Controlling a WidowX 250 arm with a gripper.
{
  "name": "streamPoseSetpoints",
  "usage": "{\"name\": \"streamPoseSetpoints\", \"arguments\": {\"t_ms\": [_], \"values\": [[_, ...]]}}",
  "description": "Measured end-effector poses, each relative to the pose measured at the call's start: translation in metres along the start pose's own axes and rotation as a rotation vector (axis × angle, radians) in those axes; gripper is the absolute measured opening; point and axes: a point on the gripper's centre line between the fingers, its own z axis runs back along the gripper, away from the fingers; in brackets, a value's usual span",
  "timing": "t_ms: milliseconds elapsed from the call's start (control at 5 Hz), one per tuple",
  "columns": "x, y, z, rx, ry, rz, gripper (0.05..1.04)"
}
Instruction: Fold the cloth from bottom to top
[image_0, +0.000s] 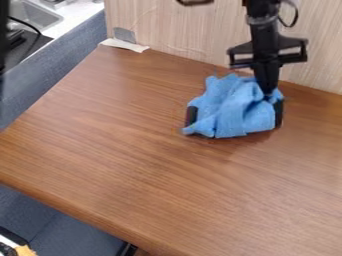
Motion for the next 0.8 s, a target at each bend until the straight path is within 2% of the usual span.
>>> {"name": "streamPoseSetpoints", "arguments": {"t_ms": [200,400,600,800], "values": [[0.007,-0.003,-0.018,0.037,0.039,0.031,0.055],[0.007,-0.006,-0.024,0.1,0.075,0.062,0.078],[-0.004,-0.011,-0.027,0.147,0.093,0.056,0.224],[-0.01,-0.009,-0.027,0.15,0.1,0.06,0.469]]}}
